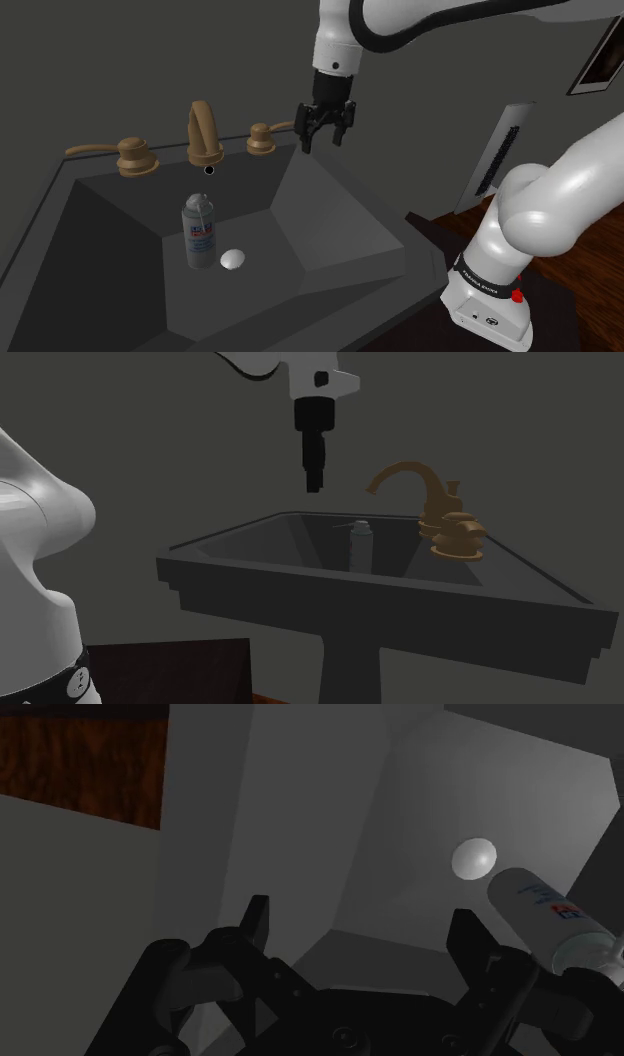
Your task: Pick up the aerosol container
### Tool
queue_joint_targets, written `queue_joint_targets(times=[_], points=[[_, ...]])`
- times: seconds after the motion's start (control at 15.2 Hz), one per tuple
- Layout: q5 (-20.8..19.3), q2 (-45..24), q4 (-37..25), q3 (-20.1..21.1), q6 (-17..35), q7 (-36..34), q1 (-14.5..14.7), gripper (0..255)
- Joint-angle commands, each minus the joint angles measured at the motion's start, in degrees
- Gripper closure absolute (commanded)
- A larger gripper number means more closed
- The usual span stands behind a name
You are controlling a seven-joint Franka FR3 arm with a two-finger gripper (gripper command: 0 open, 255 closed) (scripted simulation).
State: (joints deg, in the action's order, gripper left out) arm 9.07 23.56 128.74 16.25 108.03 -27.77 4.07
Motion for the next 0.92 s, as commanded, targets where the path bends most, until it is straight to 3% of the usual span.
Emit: queue_joint_targets(times=[0.0,0.53,0.86], points=[[-0.14,-3.72,-2.58,2.25,0.96,-3.27,0.35,0],[-4.94,-20.73,-15.35,9.21,3.49,-15.96,1.95,0],[-10.32,-32.8,-26.05,11.44,2.9,-24.01,4.91,0]])
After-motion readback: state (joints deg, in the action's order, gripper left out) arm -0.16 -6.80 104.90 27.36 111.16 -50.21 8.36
